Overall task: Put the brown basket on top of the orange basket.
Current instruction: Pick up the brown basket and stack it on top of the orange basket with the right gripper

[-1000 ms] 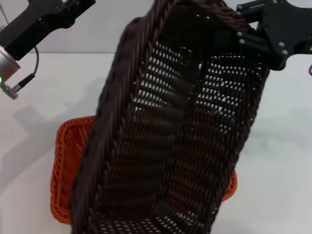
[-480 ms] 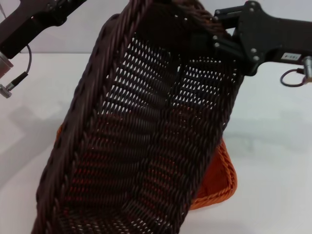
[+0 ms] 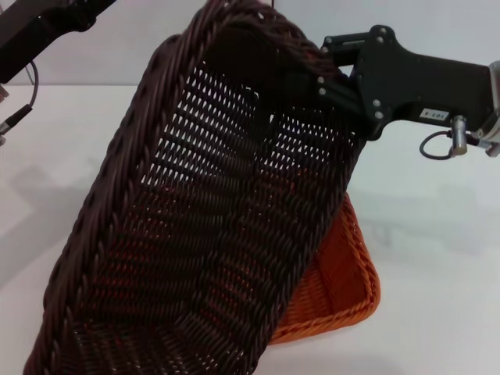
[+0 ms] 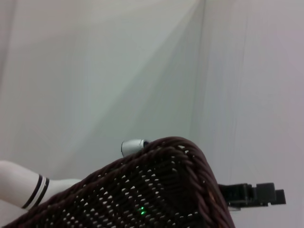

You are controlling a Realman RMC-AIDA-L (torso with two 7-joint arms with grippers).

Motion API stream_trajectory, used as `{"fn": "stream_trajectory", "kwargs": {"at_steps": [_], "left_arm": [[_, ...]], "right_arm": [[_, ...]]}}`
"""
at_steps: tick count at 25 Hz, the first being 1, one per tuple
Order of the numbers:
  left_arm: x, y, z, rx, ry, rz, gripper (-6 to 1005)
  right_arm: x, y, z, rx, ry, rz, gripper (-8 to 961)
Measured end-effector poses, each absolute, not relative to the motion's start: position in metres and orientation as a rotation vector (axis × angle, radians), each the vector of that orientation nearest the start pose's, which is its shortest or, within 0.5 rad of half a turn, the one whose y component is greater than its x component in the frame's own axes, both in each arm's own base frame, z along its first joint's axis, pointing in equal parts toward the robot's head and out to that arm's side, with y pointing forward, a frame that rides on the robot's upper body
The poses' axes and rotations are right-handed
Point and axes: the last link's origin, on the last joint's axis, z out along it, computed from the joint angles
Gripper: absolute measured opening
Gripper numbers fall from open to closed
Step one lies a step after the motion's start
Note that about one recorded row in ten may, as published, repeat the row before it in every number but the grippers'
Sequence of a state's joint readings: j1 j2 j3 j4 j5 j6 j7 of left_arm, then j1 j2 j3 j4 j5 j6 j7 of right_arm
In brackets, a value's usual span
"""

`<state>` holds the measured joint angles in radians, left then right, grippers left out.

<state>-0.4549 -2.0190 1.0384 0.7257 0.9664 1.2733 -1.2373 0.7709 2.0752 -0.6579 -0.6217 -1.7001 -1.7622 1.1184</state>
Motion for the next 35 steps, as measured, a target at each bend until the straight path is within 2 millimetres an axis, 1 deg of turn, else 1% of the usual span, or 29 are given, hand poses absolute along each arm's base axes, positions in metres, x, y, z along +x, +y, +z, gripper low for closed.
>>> {"fn": "stream_trajectory", "kwargs": {"at_steps": [10,15,19,24,33,35], "left_arm": [[-0.211,0.386,0.083,-2.033,-0.428,-1.299,742],[-0.210,0.386,0.081,-2.034,-0.437,-1.303,742],[-0.210,0.386,0.079,-2.040,-0.440,-1.304,742],[-0.204,0.389,0.079,-2.047,-0.429,-1.313,742],[-0.202,0.392,0.077,-2.052,-0.429,-1.306,742],[-0.202,0.392,0.077,-2.052,-0.429,-1.306,742]], "right_arm": [[0.156,0.359,0.021,-2.671,-0.131,1.184,166],[0.167,0.354,0.022,-2.660,-0.096,1.179,166],[0.179,0.351,0.026,-2.627,-0.051,1.167,165],[0.186,0.350,0.027,-2.611,-0.021,1.143,165],[0.197,0.352,0.027,-2.572,0.053,1.108,164],[0.203,0.354,0.028,-2.543,0.093,1.105,164]]}}
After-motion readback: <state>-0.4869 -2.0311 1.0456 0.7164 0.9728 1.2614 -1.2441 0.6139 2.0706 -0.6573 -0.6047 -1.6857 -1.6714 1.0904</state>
